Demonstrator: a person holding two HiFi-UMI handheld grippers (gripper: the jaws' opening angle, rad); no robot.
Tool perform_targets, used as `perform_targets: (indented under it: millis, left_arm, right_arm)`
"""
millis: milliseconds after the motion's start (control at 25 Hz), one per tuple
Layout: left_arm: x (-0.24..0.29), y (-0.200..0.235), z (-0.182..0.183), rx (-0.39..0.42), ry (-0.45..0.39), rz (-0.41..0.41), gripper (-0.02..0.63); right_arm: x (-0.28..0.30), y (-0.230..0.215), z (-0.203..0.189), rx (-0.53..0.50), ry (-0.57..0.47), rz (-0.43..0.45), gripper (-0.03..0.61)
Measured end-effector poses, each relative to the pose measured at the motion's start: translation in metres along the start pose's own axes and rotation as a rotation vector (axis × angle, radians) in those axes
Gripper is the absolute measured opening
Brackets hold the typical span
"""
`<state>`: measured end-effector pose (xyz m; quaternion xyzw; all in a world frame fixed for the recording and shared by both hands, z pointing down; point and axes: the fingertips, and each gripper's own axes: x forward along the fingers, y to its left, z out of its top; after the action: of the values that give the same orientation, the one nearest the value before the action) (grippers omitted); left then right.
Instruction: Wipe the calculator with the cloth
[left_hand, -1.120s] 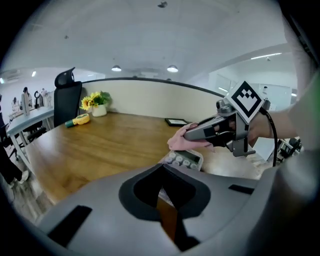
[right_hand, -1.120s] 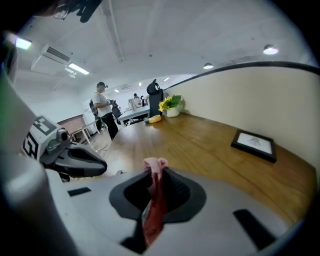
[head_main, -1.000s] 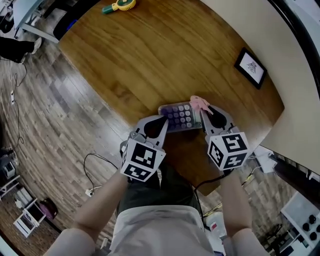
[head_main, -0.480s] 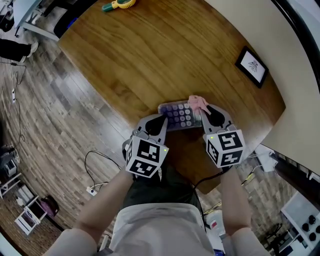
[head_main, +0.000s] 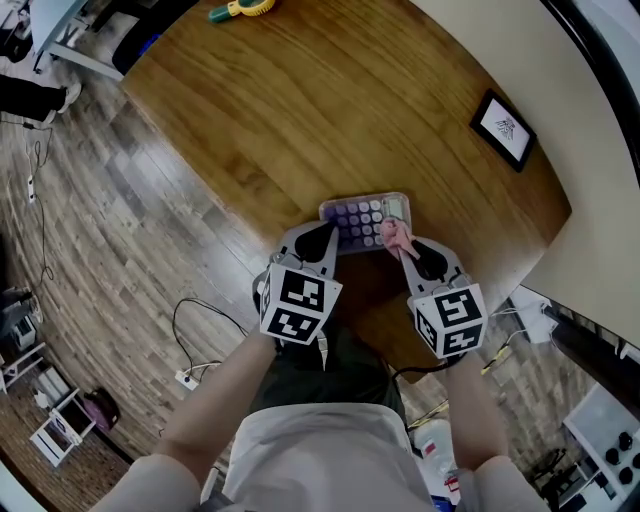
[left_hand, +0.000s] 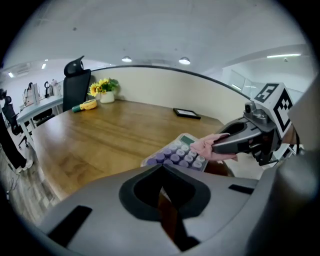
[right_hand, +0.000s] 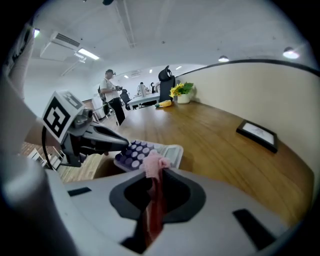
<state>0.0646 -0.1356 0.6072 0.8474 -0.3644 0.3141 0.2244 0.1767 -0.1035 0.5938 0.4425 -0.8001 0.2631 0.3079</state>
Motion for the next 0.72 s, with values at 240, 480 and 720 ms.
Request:
perform_targets:
  millis: [240, 480, 720]
  left_arm:
    - [-0.004, 0.000, -0.002, -0.014, -0.009, -0.013, 0.003]
    - [-0.005, 0.002, 0.000, -0.040, -0.005, -0.066, 0.003]
    - [-0.007, -0.001, 0.001, -0.022, -0.021, -0.058, 0.003]
  right_arm:
    - [-0.009, 0.014, -0.044, 0.078, 0.154, 0.055, 0.037]
    - [-0.034, -0.009, 0.002, 0.109, 0.056, 0.015, 0.038]
    - [-0.019, -0.037, 0.085, 0.120, -0.146, -0.066, 0.038]
